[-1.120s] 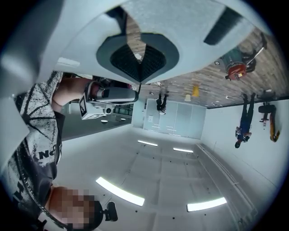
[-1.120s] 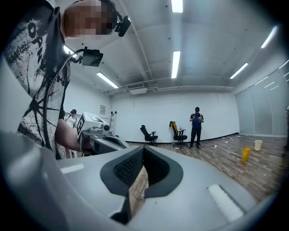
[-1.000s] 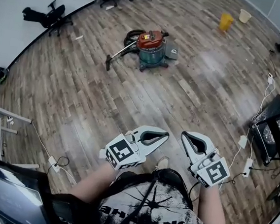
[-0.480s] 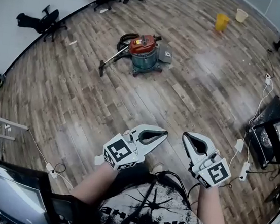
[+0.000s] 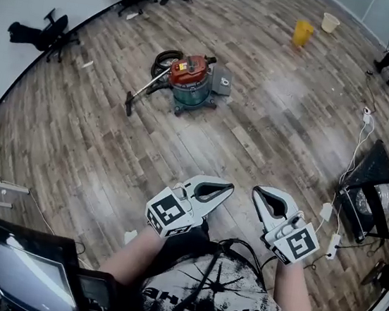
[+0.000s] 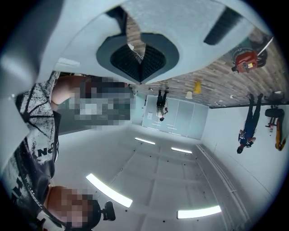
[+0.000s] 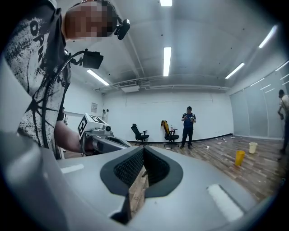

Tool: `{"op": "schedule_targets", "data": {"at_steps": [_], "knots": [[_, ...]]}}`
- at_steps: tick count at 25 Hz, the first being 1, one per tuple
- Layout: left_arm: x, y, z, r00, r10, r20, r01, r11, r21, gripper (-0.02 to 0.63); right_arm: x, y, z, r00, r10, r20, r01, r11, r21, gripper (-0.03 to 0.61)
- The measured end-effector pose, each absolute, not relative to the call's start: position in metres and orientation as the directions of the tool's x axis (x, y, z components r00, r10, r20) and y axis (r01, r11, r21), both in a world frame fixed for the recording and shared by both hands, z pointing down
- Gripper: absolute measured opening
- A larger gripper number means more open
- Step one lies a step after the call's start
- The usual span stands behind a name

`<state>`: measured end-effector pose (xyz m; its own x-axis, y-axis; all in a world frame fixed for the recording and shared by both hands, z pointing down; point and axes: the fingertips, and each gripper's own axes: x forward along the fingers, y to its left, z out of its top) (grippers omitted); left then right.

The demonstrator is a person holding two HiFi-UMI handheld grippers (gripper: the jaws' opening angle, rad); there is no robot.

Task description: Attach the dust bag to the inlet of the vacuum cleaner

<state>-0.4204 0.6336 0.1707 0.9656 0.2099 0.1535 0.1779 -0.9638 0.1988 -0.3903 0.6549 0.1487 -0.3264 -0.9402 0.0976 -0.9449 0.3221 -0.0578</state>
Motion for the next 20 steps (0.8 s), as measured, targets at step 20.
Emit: {"op": "schedule_targets", "data": {"at_steps": [20], "knots": [[-0.326, 0.446, 0.163, 0.934, 0.321, 0.154, 0.295, -0.940, 0.172, 0.000, -0.303, 0.469, 0.141, -0.228, -0.970, 0.085, -0.974, 0.228, -0.015, 0.005]]}}
